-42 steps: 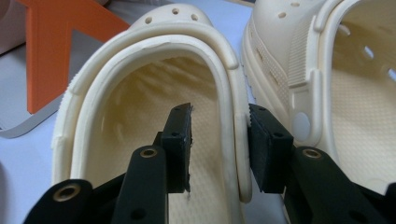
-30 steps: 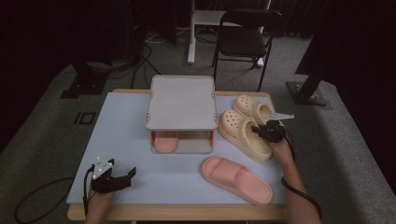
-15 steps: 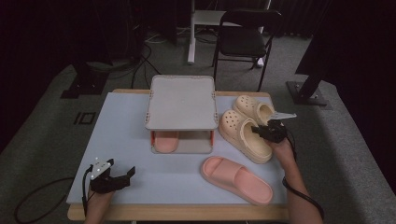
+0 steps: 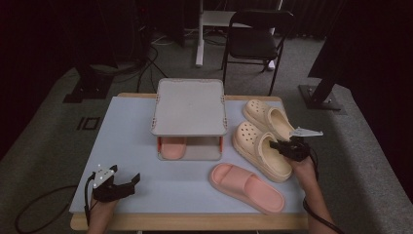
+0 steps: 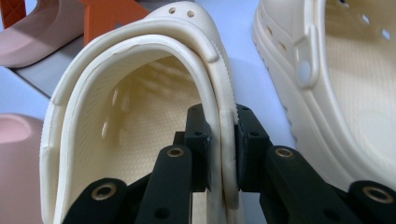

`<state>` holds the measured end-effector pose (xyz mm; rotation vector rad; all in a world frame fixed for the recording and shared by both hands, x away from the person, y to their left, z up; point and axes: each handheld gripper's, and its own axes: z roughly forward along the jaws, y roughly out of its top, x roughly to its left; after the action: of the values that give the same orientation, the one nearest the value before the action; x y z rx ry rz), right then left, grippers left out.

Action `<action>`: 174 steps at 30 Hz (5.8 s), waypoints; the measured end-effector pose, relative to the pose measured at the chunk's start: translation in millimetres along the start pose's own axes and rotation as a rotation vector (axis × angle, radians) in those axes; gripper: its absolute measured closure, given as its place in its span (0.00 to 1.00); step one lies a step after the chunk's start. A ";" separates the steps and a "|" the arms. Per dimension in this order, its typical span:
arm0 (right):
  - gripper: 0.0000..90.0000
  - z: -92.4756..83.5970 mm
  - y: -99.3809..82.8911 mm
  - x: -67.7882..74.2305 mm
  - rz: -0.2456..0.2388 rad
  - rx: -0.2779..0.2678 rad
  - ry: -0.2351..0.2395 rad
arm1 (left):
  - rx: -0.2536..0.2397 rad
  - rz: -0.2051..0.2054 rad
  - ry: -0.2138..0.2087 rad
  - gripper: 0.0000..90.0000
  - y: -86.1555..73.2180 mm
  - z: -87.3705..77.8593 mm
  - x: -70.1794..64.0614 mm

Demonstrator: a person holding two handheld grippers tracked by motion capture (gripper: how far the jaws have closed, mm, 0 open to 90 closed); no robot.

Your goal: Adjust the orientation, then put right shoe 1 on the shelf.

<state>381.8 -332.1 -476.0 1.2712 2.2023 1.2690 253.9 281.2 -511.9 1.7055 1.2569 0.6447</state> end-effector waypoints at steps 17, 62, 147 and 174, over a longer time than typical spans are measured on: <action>0.85 -12.6 -29.3 -7.2 0.028 0.007 -0.013 | -0.001 -0.002 0.010 0.04 -0.2 0.6 0.9; 0.86 -35.4 34.9 7.7 0.054 -0.020 0.011 | 0.006 -0.011 0.005 0.04 -1.7 0.9 1.5; 0.86 67.2 226.7 168.1 0.012 -0.129 0.063 | -0.018 0.021 -0.029 0.04 -2.9 -8.6 -2.7; 0.86 125.5 248.0 208.5 0.047 -0.103 0.004 | -0.041 0.038 -0.029 0.04 -0.3 -15.3 0.0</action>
<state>477.3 -40.6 -312.6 1.2880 2.0928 1.3845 241.3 286.5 -505.1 1.7033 1.1858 0.6616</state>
